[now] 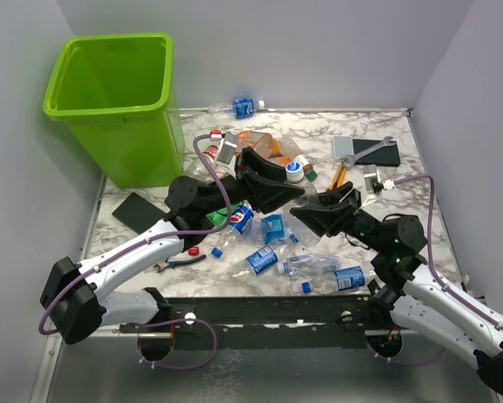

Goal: Put the plastic bottles in the bin
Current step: Place the plastic bottle in the trash bin.

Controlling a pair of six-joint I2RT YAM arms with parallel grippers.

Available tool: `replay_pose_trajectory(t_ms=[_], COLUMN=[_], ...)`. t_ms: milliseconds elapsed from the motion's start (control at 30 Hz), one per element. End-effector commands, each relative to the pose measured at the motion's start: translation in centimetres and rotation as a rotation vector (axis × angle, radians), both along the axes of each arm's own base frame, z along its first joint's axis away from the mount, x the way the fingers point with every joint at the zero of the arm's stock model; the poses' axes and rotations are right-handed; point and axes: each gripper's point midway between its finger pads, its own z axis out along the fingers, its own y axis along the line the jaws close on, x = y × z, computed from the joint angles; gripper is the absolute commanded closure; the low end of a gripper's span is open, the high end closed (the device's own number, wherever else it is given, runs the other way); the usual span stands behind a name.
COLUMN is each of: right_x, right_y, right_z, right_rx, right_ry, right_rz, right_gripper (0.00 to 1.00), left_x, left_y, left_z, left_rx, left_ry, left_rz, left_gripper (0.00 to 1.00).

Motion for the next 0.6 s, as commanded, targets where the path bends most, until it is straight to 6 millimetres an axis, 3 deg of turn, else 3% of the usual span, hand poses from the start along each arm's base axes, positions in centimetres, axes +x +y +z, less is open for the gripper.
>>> replay_pose_trajectory(t_ms=[0,67,167,267,400,467,567], right_x=[0.2,0.2,0.1,-0.1,-0.5,-0.3,0.3], right_y=[-0.1,-0.2,-0.6,-1.6,-4.3,-6.1,-8.1], right_z=[0.8,0.8,1.2,2.2,3.5,3.8,2.3], right_rx=[-0.033,-0.059,-0.113,-0.163,-0.208,-0.204,-0.177], right_ry=[0.008,0.022,0.045,0.058,0.100,0.128,0.179], right_rz=[-0.019,-0.023,-0.041,-0.085,-0.193,-0.270,-0.377], right_gripper=[0.55,0.30,0.02,0.00,0.00,0.00,0.00], left_x=[-0.7,-0.3,0.6,2.2,5.5,8.3,13.3], left_y=[-0.3,-0.1,0.4,1.3,3.7,6.2,10.9], left_z=[0.6,0.7,1.0,1.7,3.6,4.9,6.8], left_rx=[-0.010,-0.015,-0.017,0.000,0.060,0.107,0.248], left_ry=[-0.043,-0.045,-0.055,-0.077,-0.127,-0.141,-0.098], left_rz=[-0.004,0.029,0.099,0.226,0.493,0.711,1.095], left_gripper=[0.63,0.69,0.77,0.84,1.00,1.00,1.00])
